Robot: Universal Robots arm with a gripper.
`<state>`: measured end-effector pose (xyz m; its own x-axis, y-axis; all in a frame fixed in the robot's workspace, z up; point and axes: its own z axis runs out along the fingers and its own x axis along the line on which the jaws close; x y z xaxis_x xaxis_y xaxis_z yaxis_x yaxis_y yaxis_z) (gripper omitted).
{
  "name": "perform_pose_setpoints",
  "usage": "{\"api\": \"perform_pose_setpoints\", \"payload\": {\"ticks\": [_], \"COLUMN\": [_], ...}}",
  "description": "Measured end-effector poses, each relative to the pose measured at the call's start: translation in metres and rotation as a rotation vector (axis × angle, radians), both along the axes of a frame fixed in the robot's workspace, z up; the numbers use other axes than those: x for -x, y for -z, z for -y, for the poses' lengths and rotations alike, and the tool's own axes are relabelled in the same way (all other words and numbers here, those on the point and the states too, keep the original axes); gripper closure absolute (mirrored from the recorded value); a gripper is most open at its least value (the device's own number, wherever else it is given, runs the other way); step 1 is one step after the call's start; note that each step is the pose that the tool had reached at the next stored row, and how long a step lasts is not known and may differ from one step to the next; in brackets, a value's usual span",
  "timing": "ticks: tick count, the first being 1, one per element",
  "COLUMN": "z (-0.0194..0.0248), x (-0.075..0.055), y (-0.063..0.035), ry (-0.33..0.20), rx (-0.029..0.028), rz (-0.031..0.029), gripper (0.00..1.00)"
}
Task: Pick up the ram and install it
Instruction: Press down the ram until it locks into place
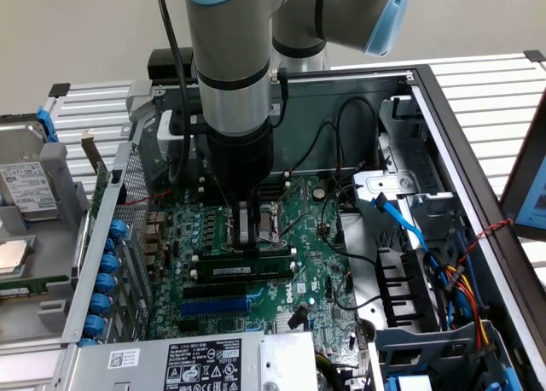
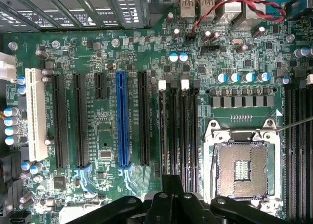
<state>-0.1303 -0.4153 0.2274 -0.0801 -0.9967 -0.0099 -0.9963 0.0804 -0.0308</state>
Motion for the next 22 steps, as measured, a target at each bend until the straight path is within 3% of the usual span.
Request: {"api": "perform_pose_setpoints", "payload": {"ticks": [2,6,8,11,12,13,14,17,22], "z": [0.0000,0.0000,0.0000,0.0000,0.0000,0.0001,0.0001,0.0000,0.0001], "x": [0.001,0.006,0.007,0.007,0.008,0.008,0.008,0.008,0.011], "y": [-0.0001,-0.0012,-0.0023,-0.0147,-0.0164,-0.0163,-0.0164,-0.0164,-0.0165], "ry": [0.000,0.000,0.000,0.000,0.000,0.000,0.000,0.000,-0.001], "rx": [-0.0021,-0.0026,-0.0026,-0.0021,-0.0040,-0.0129,-0.0166,-0.0168,-0.0167], "rz": [0.0073,0.0318,0.0380,0.0382,0.0397,0.0432,0.0435,0.0426,0.0230], "gripper": [0.90,0.90,0.90,0.90,0.90,0.90,0.90,0.90,0.90]}}
